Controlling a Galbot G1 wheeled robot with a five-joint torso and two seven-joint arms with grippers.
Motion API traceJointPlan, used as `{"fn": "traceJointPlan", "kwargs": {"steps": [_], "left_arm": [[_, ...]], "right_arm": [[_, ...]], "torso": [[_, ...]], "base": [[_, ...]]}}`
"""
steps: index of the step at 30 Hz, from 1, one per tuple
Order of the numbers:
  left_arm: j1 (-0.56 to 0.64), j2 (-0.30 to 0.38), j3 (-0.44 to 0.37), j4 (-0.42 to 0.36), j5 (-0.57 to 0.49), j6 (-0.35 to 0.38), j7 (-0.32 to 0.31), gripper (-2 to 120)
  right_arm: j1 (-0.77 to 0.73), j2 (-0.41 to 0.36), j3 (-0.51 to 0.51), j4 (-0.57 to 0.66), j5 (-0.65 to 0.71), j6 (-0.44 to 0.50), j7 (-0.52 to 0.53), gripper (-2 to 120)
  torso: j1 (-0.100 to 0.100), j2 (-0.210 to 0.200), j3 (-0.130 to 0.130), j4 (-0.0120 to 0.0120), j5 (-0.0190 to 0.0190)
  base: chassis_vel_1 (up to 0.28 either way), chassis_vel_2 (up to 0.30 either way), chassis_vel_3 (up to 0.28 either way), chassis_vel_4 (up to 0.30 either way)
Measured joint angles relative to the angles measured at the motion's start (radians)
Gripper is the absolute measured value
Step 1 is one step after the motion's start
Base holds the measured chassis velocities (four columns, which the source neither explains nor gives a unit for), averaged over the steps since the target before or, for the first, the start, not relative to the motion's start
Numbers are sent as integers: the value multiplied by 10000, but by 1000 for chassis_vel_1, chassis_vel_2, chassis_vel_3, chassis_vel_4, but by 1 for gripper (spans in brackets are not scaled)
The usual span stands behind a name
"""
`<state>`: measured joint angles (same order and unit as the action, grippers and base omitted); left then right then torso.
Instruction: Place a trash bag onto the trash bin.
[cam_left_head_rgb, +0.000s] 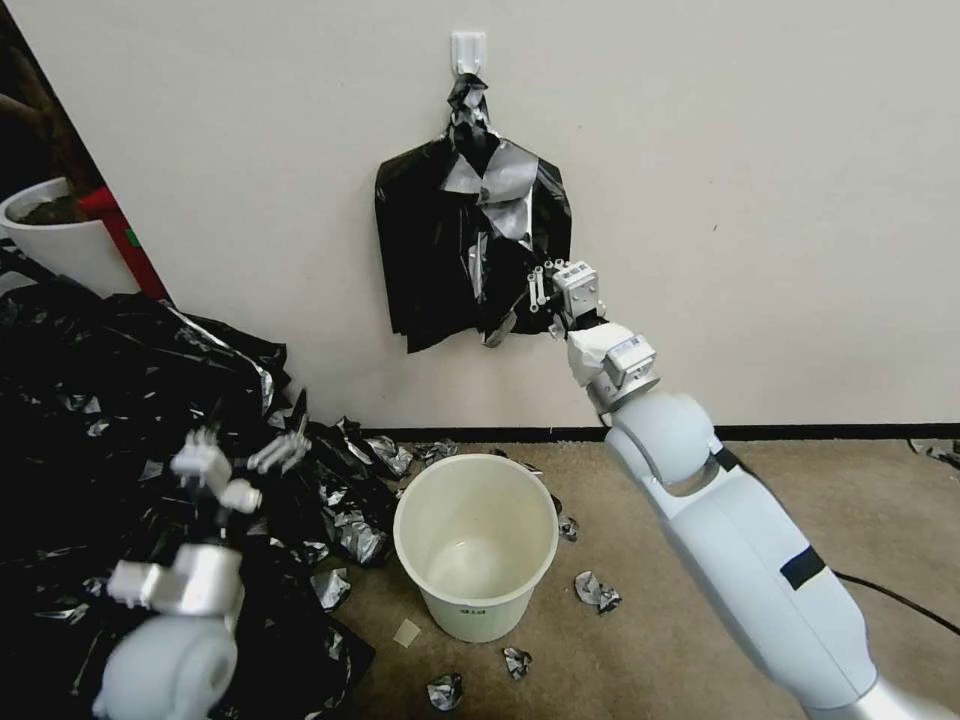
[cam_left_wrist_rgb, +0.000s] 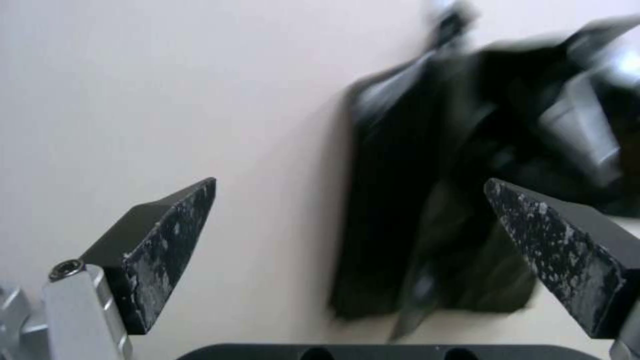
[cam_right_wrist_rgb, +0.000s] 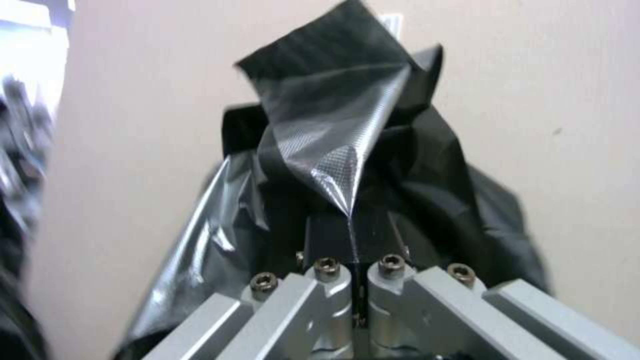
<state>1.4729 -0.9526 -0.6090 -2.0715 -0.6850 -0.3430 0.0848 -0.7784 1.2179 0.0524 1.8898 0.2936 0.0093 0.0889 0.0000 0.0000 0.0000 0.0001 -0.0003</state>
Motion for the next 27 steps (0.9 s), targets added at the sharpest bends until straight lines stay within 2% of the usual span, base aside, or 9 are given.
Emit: {"fn": "traceJointPlan", "kwargs": {"steps": [3, 6, 8, 12, 15, 16, 19, 22, 27], "left_arm": [[-1991, 1785, 925, 507, -1160, 17, 890, 100], [-2861, 2345, 1435, 793, -1452, 119, 1292, 100], [-4430, 2993, 2336, 1294, -1700, 409, 1928, 100], [-5613, 3221, 3003, 1647, -1723, 678, 2554, 100], [-7072, 3305, 4237, 2112, -1564, 935, 3230, 100], [-7072, 3305, 4237, 2112, -1564, 935, 3230, 100], [-8327, 2987, 5580, 2543, -1338, 1149, 3367, 100], [-8594, 2883, 5813, 2643, -1236, 1183, 3368, 100], [-9921, 2254, 6673, 3387, 36, 1416, 3024, 100]], "right_arm": [[-248, 417, -34, -1, 1027, 635, 11, 0], [-326, 610, -30, -37, 1162, 763, 5, 0], [-365, 890, 5, -207, 1197, 1013, -23, 0], [-352, 1063, 43, -314, 1193, 1104, -46, 0], [-301, 1285, 111, -509, 992, 1122, -69, 0], [-301, 1285, 111, -509, 992, 1122, -69, 0], [-270, 1423, 145, -652, 648, 1147, -130, 0], [-270, 1439, 162, -671, 566, 1162, -176, 0], [-289, 1495, 220, -714, 221, 1272, -372, 0]], "torso": [[1, 0, 0, -4, 1], [0, 0, 0, -3, 5], [0, -1, 0, 0, -1], [1, 0, 0, -2, 3], [1, 0, 0, -1, 3], [1, 0, 0, -1, 3], [1, 0, 1, 0, 2], [0, -1, 1, 0, 2], [0, -1, 0, -2, 3]], "base": [[0, 0, 0, 0], [0, 0, 0, 0], [0, 0, 0, 0], [0, 0, 0, 0], [0, 0, 0, 0], [0, 0, 0, 0], [0, 0, 0, 0], [0, 0, 0, 0], [0, 0, 0, 0]]}}
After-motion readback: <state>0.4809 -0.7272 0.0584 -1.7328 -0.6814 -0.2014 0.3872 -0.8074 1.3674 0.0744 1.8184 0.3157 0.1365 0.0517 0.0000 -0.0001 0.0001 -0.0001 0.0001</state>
